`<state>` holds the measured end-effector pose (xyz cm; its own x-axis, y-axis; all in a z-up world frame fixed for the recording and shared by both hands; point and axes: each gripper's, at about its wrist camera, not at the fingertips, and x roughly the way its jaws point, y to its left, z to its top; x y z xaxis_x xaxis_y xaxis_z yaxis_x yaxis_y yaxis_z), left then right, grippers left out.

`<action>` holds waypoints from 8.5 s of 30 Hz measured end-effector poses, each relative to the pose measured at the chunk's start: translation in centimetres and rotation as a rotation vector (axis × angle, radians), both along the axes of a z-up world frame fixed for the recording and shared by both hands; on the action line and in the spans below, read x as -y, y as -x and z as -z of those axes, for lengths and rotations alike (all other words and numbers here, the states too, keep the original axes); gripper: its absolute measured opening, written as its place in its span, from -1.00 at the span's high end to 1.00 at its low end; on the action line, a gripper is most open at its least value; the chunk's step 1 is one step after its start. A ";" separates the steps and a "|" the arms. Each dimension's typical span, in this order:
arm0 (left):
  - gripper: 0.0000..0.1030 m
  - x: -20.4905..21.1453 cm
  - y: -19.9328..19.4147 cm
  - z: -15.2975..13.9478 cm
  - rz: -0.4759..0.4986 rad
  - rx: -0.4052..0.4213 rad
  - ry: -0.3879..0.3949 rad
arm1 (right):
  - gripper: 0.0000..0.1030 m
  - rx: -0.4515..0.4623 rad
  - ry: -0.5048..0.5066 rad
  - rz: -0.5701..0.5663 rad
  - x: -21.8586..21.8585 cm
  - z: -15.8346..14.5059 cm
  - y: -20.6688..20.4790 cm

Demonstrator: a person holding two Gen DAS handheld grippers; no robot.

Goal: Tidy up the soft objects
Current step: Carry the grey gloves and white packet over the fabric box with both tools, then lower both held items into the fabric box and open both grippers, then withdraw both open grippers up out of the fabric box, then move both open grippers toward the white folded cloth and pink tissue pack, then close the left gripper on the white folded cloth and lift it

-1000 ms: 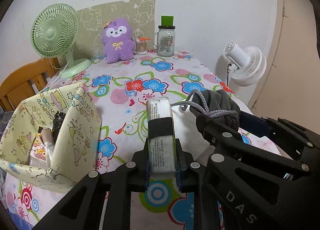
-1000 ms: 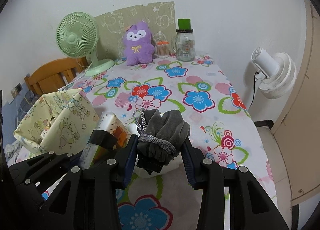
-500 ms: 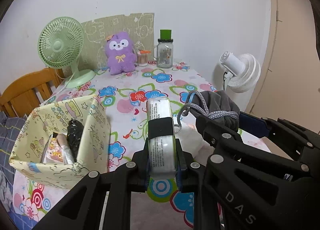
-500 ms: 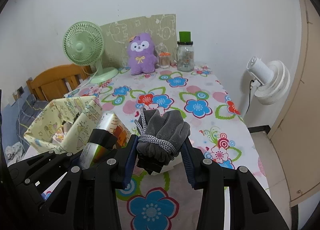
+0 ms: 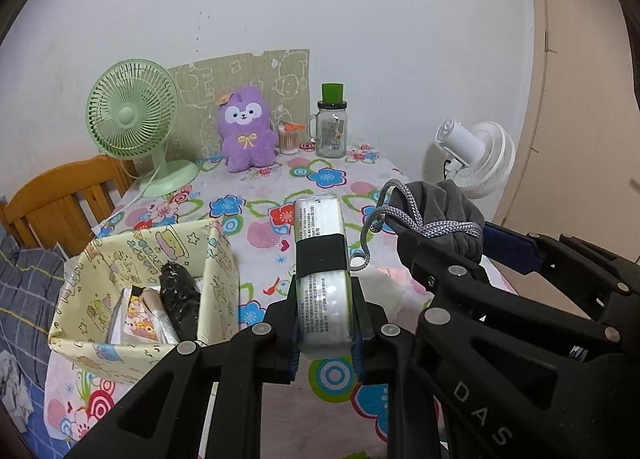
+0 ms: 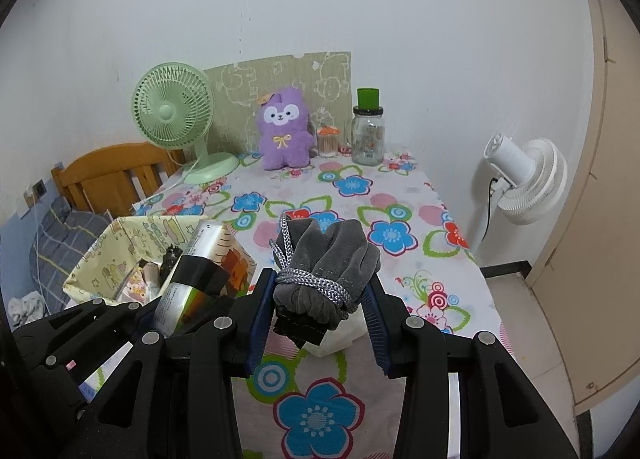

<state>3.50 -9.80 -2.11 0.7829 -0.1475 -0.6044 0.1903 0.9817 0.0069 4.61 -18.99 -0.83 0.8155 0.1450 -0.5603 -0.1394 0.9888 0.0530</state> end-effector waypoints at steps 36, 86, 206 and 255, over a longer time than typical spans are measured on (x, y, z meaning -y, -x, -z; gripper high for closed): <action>0.64 -5.6 -0.4 -5.0 -0.009 0.082 -0.010 | 0.11 0.071 0.011 -0.017 -5.8 -5.2 -0.7; 0.23 -18.9 -7.3 2.7 -0.201 -0.129 -0.010 | 0.11 -0.114 0.049 -0.211 -19.4 0.9 -8.4; -0.97 3.9 -6.9 6.1 0.060 -0.168 -0.029 | -0.58 -0.137 0.007 0.040 5.4 6.3 -6.5; 0.48 2.4 -10.3 11.1 -0.021 -0.243 -0.109 | -0.58 -0.276 0.005 0.007 3.8 11.2 -11.3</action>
<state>13.84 -12.25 -13.23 0.6149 -0.0564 -0.7866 0.1789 0.9814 0.0694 15.88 -22.81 -12.05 0.6327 0.1363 -0.7623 -0.1134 0.9901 0.0829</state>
